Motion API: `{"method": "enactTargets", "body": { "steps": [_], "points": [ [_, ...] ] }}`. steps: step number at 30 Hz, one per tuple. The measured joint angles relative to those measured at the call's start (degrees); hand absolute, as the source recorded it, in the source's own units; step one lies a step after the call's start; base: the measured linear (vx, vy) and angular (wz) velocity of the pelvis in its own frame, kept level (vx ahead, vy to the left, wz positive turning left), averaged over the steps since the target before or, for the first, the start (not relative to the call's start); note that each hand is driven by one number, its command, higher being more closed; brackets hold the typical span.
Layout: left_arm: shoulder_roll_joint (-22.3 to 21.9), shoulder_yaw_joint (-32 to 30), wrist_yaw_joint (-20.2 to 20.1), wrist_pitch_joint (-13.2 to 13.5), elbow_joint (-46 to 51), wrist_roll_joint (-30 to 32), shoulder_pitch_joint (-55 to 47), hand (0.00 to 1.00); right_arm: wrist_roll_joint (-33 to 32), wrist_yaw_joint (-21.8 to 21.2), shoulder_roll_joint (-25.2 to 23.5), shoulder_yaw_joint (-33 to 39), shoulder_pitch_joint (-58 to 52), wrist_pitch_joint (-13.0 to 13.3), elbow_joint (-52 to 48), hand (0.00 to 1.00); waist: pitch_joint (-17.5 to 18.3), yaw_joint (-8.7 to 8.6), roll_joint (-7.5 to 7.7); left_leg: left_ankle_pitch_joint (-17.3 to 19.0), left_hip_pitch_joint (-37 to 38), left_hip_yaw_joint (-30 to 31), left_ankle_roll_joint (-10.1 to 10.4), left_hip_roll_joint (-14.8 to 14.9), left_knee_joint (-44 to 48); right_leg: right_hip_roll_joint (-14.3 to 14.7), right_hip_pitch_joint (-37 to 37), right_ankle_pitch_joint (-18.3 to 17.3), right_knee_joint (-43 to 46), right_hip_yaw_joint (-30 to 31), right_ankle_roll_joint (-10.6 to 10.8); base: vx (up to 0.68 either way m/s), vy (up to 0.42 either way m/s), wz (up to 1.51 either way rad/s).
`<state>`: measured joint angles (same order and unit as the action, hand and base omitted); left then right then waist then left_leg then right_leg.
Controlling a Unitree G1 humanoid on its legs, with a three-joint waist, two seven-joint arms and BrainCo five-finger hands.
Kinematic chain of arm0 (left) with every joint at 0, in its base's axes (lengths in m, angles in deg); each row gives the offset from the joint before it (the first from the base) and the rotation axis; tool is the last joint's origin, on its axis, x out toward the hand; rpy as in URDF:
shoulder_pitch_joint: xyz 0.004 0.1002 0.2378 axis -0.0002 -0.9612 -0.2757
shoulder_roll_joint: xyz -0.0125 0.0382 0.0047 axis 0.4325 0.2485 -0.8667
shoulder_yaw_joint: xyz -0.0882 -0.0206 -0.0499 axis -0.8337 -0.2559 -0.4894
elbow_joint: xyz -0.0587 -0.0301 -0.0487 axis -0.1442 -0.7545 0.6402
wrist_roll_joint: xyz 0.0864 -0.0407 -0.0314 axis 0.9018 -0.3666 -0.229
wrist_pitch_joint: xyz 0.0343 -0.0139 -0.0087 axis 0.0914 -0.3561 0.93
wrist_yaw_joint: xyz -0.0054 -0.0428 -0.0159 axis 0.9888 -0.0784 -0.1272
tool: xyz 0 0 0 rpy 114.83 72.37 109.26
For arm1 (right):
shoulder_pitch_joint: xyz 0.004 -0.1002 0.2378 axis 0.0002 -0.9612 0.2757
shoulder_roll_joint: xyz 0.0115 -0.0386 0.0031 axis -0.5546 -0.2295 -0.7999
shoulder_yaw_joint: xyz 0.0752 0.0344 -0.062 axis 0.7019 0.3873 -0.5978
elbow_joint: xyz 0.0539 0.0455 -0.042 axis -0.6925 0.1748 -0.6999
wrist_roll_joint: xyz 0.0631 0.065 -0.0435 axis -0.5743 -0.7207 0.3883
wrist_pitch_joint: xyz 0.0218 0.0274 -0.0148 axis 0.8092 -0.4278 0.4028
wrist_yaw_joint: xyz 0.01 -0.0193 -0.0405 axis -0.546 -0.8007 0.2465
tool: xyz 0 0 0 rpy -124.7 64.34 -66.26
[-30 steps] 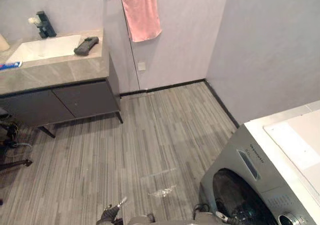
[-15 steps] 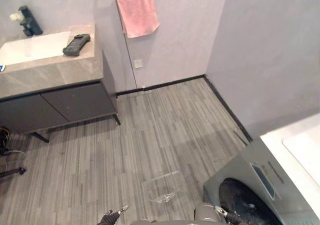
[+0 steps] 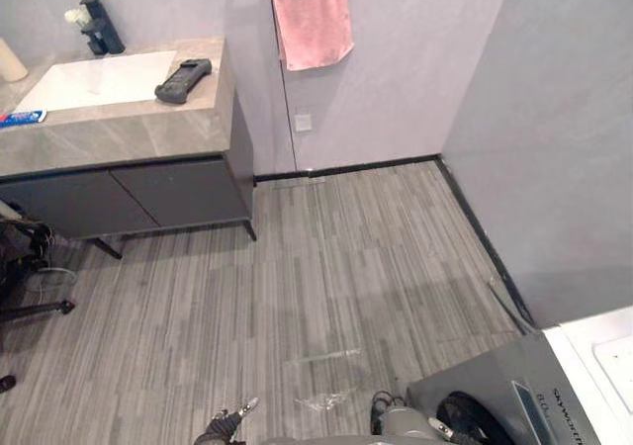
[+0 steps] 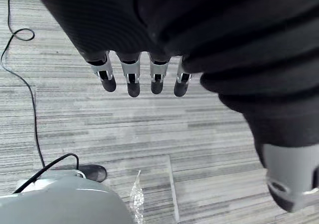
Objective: Pick up the laundry basket with both hands and put the clothes into the washing machine.
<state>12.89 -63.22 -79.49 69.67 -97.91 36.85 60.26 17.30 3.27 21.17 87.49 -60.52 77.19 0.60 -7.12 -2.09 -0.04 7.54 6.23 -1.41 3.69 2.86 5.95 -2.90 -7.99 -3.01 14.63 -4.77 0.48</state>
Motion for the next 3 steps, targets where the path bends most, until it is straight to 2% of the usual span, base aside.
{"method": "enactTargets", "body": {
  "steps": [3],
  "points": [
    [0.52,0.05,0.01,-0.01,-0.04,-0.19,-0.28,0.0,0.01,0.83,-0.3,-0.88,-0.05,0.67,0.0,0.0,0.22,-0.06,0.62,-0.55,-0.53,0.34,-0.54,-0.06,-0.02,0.23,1.47,2.72,-3.95,-0.05,-0.33,-0.06,0.016,0.01]
  ]
}}
